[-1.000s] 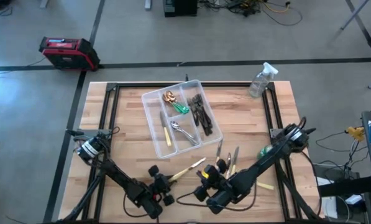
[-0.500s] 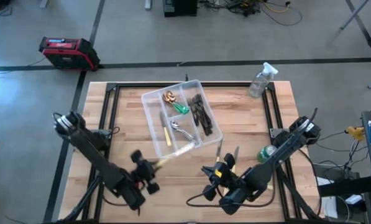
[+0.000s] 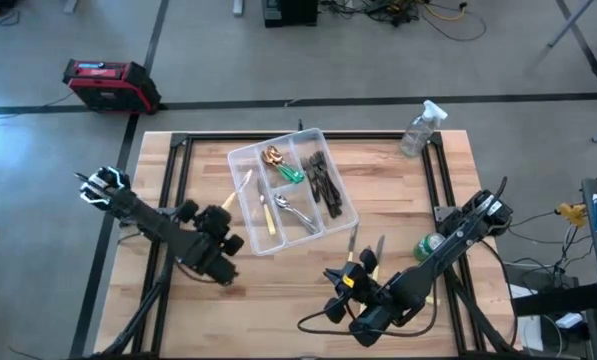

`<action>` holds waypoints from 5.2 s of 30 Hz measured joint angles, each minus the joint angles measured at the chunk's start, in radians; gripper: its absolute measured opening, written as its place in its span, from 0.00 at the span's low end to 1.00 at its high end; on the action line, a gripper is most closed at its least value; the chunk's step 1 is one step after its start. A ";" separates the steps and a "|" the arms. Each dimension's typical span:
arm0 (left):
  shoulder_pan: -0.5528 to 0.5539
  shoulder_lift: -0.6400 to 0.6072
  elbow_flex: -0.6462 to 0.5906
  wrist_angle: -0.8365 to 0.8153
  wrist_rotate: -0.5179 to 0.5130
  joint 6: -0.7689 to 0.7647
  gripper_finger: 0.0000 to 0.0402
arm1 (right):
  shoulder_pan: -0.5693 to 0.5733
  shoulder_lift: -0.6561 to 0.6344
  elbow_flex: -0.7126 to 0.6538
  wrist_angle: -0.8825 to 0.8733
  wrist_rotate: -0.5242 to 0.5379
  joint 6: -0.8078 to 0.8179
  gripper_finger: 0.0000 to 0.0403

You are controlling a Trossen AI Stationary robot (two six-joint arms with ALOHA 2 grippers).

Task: Sort silverware
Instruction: Put the yellow knife into the transparent silverware tray

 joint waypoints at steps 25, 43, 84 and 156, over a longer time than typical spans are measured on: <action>0.291 0.176 0.000 0.455 0.083 0.865 0.31 | 0.006 0.001 0.000 0.004 -0.027 0.063 0.00; 0.271 0.087 0.000 0.790 0.106 1.218 0.50 | 0.007 0.001 0.000 -0.212 -0.281 0.251 0.00; -0.002 -0.397 -0.299 1.150 -0.010 1.142 0.30 | 0.109 0.179 -0.102 -0.333 -0.724 0.725 0.43; -0.010 -0.391 -0.298 1.149 -0.001 1.086 0.30 | 0.119 0.397 -0.069 -0.395 -0.225 0.844 0.36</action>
